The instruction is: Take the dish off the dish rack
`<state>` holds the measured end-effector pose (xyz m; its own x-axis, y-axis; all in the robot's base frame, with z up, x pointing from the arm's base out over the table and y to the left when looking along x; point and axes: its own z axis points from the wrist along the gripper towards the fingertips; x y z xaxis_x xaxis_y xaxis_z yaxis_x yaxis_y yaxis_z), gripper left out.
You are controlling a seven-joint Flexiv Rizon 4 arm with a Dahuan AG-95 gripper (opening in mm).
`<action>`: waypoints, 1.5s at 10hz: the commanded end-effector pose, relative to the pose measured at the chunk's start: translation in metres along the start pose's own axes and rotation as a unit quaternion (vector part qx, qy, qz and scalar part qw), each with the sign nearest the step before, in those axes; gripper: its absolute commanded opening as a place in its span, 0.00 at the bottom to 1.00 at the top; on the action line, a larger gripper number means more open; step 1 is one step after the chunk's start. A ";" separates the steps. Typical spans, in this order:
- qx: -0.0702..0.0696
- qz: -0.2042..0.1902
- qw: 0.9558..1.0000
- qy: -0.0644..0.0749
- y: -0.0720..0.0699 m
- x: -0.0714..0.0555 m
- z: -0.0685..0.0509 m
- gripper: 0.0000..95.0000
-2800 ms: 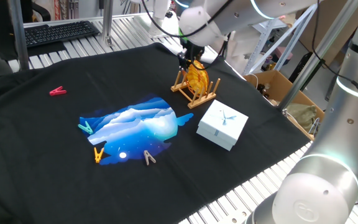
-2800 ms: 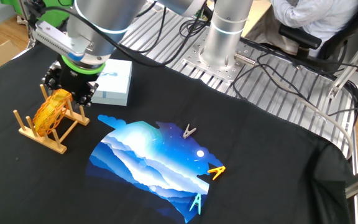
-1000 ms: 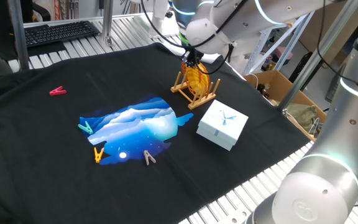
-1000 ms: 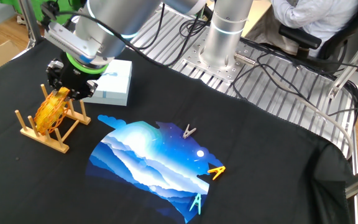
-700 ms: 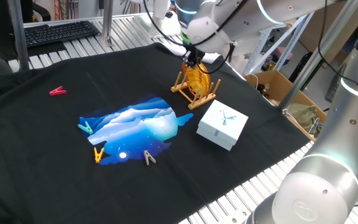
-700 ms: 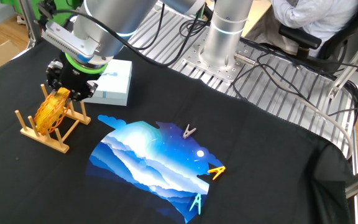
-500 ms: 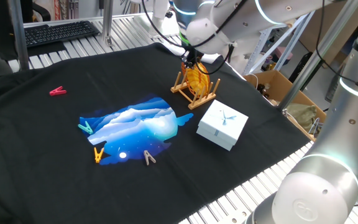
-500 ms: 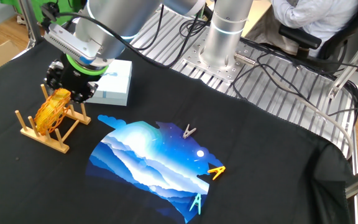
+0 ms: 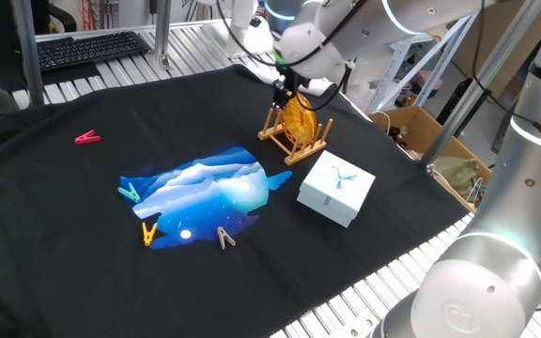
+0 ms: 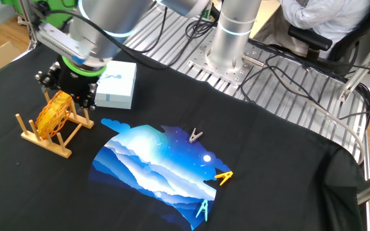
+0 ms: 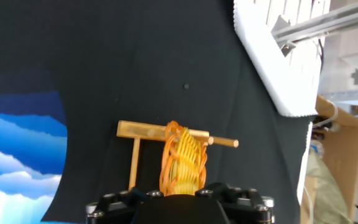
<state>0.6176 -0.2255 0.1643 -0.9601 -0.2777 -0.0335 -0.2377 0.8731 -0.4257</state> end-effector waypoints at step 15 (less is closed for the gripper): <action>-0.056 0.008 0.998 -0.010 -0.001 -0.003 0.019 0.00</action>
<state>0.6228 -0.2334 0.1494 -0.9607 -0.2715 -0.0581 -0.2391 0.9153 -0.3243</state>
